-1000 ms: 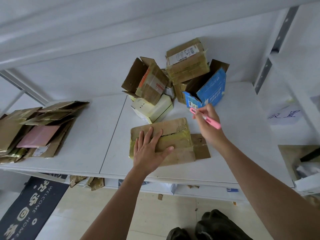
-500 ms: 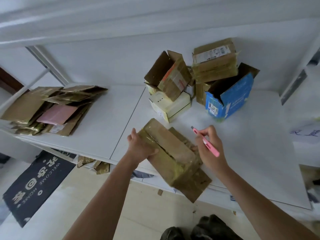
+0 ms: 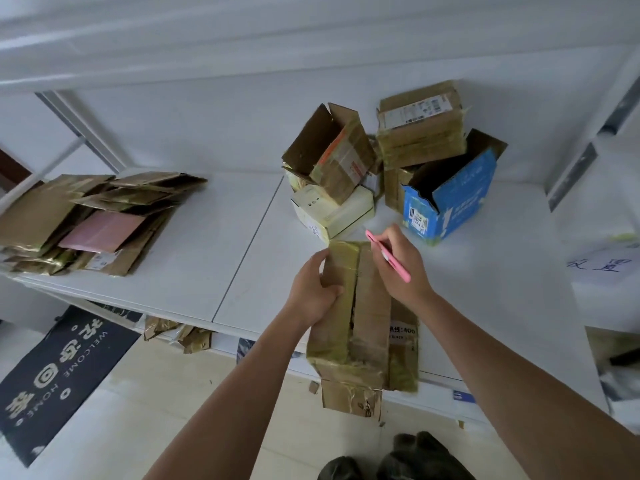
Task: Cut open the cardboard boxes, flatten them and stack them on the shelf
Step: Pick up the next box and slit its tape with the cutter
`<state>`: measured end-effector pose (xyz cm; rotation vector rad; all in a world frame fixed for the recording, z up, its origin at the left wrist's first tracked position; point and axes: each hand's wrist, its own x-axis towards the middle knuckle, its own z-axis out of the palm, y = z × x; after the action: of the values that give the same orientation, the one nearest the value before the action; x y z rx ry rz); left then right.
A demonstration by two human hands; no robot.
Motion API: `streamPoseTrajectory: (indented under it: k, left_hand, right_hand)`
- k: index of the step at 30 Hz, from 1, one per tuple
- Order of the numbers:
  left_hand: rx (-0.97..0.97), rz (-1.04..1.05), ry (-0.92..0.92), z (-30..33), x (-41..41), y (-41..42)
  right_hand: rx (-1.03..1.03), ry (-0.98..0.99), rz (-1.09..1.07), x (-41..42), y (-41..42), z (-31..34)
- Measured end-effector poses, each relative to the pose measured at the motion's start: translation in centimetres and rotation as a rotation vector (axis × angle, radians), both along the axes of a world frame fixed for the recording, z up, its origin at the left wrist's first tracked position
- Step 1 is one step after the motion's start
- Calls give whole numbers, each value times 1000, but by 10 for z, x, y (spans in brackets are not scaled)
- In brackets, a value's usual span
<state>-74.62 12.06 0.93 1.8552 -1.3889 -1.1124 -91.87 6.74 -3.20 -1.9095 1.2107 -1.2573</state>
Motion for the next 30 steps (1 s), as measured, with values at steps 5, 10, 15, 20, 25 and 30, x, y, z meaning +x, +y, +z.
streamPoseTrajectory:
  k: [5, 10, 15, 20, 25, 30]
  left_hand:
    - [91, 27, -201, -7, 9, 6]
    - [107, 37, -300, 0, 20, -3]
    - [50, -144, -352, 8, 8, 4]
    - [230, -372, -718, 1, -21, 16]
    - [86, -462, -778, 10, -16, 3]
    - [15, -573, -612, 10, 19, -10]
  right_hand:
    - [10, 8, -61, 4, 4, -8]
    - [58, -20, -256, 25, 32, -11]
    - [87, 20, -369, 15, 54, -14]
    - [56, -77, -359, 1, 56, -4]
    - [80, -221, -310, -9, 73, -4]
    - [255, -430, -207, -17, 90, -13]
